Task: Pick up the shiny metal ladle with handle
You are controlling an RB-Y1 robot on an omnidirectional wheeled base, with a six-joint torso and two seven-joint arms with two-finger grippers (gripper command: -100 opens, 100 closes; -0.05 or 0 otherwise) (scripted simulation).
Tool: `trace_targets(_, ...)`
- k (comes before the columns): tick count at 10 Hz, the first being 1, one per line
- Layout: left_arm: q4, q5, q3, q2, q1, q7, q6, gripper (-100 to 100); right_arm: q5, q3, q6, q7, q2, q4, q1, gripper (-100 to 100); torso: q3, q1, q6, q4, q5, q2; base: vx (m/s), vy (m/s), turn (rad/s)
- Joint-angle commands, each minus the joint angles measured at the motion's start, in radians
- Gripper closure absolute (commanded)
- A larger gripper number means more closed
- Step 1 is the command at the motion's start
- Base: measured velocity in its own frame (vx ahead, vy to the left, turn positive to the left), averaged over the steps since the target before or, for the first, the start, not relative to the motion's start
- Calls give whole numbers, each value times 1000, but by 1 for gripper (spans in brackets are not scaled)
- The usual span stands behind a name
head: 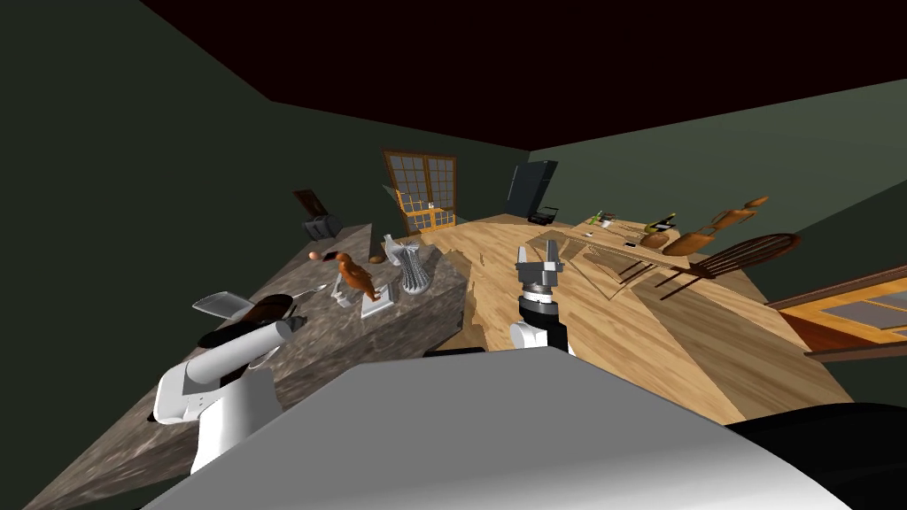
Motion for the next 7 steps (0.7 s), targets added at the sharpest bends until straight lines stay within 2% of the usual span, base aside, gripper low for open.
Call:
trace_targets(1,16,-2,24,9,-2,38,50,-100,0,0,0,0,0,0,0,0,0,0,0,0,0,0,44,-24,11)
trace_targets(2,16,-2,24,9,-2,38,58,-100,0,0,0,0,0,0,0,0,0,0,0,0,0,-1,36,-17,9)
trace_targets(5,50,1,59,24,2,89,134,-100,0,0,0,0,0,0,0,0,0,0,0,0,0,1,23,-17,39)
trace_targets(7,67,3,72,27,6,110,167,-100,0,0,0,0,0,0,0,0,1,0,0,0,0,2,11,-13,38)
